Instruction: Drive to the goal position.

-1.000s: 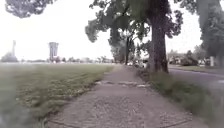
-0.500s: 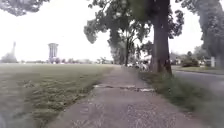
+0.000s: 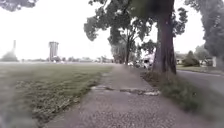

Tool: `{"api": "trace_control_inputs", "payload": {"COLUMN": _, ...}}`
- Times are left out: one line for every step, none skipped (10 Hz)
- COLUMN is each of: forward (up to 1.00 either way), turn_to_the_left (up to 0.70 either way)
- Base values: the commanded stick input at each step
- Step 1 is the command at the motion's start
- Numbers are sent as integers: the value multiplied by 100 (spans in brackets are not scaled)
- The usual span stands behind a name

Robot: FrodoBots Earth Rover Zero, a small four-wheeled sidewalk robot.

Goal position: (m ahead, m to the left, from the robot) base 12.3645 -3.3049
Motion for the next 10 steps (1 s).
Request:
{"api": "trace_control_inputs", "payload": {"forward": 70, "turn_to_the_left": 0}}
{"api": "trace_control_inputs", "payload": {"forward": 70, "turn_to_the_left": 0}}
{"api": "trace_control_inputs", "payload": {"forward": 70, "turn_to_the_left": 0}}
{"api": "trace_control_inputs", "payload": {"forward": 70, "turn_to_the_left": 0}}
{"api": "trace_control_inputs", "payload": {"forward": 70, "turn_to_the_left": 0}}
{"api": "trace_control_inputs", "payload": {"forward": 70, "turn_to_the_left": 0}}
{"api": "trace_control_inputs", "payload": {"forward": 70, "turn_to_the_left": 0}}
{"api": "trace_control_inputs", "payload": {"forward": 70, "turn_to_the_left": -29}}
{"api": "trace_control_inputs", "payload": {"forward": 70, "turn_to_the_left": -4}}
{"api": "trace_control_inputs", "payload": {"forward": 70, "turn_to_the_left": 0}}
